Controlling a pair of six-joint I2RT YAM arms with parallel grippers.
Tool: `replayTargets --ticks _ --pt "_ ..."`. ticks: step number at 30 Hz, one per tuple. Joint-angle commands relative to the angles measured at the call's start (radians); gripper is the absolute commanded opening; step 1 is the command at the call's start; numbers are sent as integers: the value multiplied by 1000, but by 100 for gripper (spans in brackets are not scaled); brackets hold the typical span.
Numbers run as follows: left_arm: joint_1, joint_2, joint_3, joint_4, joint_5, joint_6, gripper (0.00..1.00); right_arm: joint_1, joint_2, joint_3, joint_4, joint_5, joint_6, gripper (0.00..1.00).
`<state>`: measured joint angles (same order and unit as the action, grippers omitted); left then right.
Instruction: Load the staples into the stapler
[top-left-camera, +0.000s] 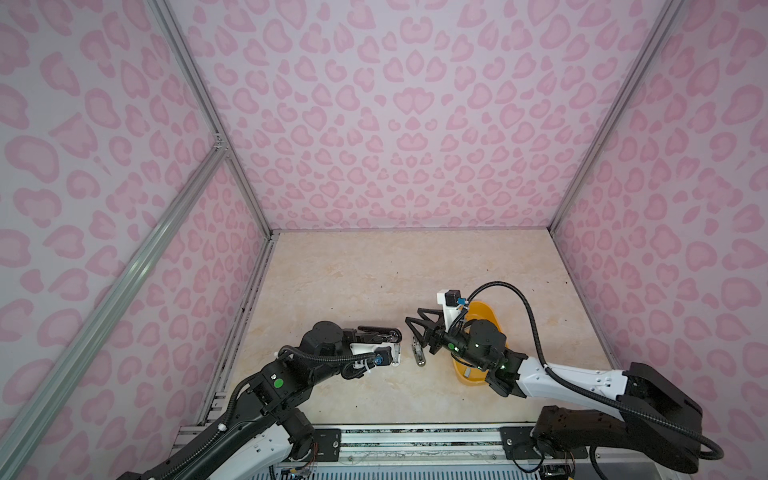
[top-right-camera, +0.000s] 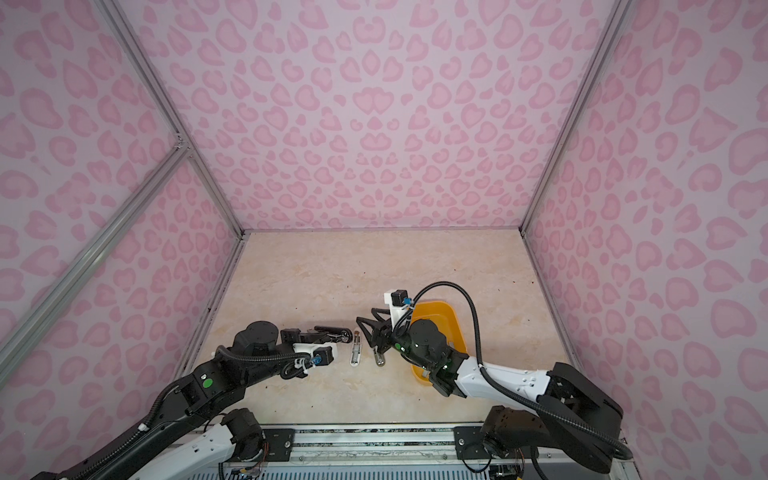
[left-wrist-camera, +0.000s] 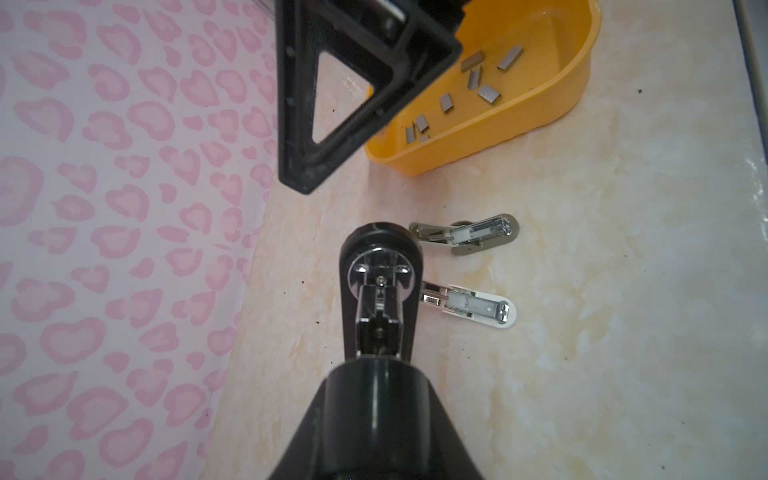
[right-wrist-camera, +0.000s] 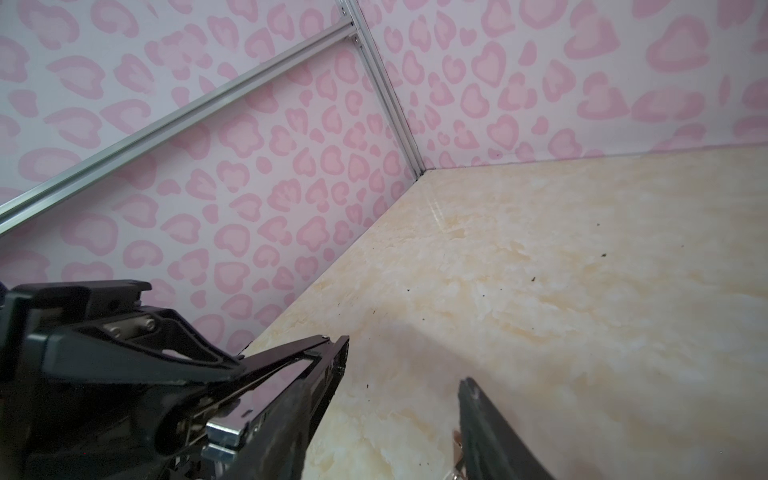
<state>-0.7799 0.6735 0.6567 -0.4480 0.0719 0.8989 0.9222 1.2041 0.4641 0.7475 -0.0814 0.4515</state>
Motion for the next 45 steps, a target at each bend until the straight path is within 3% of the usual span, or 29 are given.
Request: replayTargets --ticks 1,7,11,14,18,29,35,45 --pt "5 0 23 -29 57 57 4 0 -113 -64 -23 32 -180 62" --pt "8 69 139 -246 55 132 4 8 -330 -152 -79 -59 -424 70" --pt "8 163 296 -445 87 143 4 30 -311 -134 -107 -154 -493 69" --pt "8 184 341 -502 156 135 4 69 -281 -120 -110 -197 -541 70" --pt "8 179 341 -510 240 152 4 97 -248 -114 -86 -262 -561 69" --pt "7 169 320 -491 258 147 4 177 -109 -6 -135 -370 -590 60" --pt "8 173 317 -483 276 141 4 231 -23 51 -144 -355 -604 53" --pt "8 151 335 -484 296 134 4 232 73 85 -128 -310 -608 39"
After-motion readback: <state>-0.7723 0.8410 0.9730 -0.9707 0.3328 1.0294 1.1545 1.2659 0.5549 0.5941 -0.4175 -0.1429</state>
